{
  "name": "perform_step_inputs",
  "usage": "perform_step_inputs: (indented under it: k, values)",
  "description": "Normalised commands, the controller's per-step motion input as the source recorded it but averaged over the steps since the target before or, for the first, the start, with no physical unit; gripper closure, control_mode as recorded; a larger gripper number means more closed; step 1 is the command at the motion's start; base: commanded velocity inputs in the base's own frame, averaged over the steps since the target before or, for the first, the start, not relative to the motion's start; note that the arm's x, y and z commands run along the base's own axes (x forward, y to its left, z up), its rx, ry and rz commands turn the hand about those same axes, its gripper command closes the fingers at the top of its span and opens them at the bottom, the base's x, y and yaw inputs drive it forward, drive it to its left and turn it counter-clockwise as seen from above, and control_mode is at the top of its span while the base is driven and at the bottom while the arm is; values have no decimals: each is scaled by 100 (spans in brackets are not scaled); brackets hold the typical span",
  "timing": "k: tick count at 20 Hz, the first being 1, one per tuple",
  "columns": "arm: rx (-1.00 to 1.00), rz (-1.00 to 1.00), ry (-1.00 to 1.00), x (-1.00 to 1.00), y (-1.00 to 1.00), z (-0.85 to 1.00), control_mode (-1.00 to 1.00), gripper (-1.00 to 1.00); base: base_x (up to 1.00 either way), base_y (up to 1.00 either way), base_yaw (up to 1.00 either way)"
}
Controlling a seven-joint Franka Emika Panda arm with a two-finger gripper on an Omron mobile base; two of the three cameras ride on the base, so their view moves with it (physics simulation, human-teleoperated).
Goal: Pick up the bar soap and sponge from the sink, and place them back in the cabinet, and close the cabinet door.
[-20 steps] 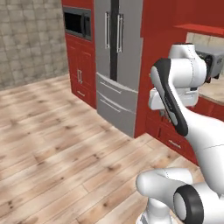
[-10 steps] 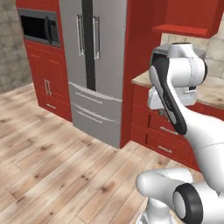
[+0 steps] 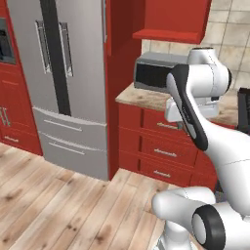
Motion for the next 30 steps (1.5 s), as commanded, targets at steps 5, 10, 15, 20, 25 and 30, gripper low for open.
perform_step_inputs:
  k: [5, 10, 15, 20, 25, 30]
  values:
    - [0, 0, 0, 0, 0, 0, 100, 100, 70, -4, -29]
    - [0, 0, 0, 0, 0, 0, 100, 100, 73, -11, -14]
    - [0, 0, 0, 0, 0, 0, 100, 100, 74, 0, -12]
    - [0, 0, 0, 0, 0, 0, 100, 100, 58, 3, -13]
    - [0, 0, 0, 0, 0, 0, 100, 100, 46, 22, -18]
    - [0, 0, 0, 0, 0, 0, 100, 100, 58, 46, -11]
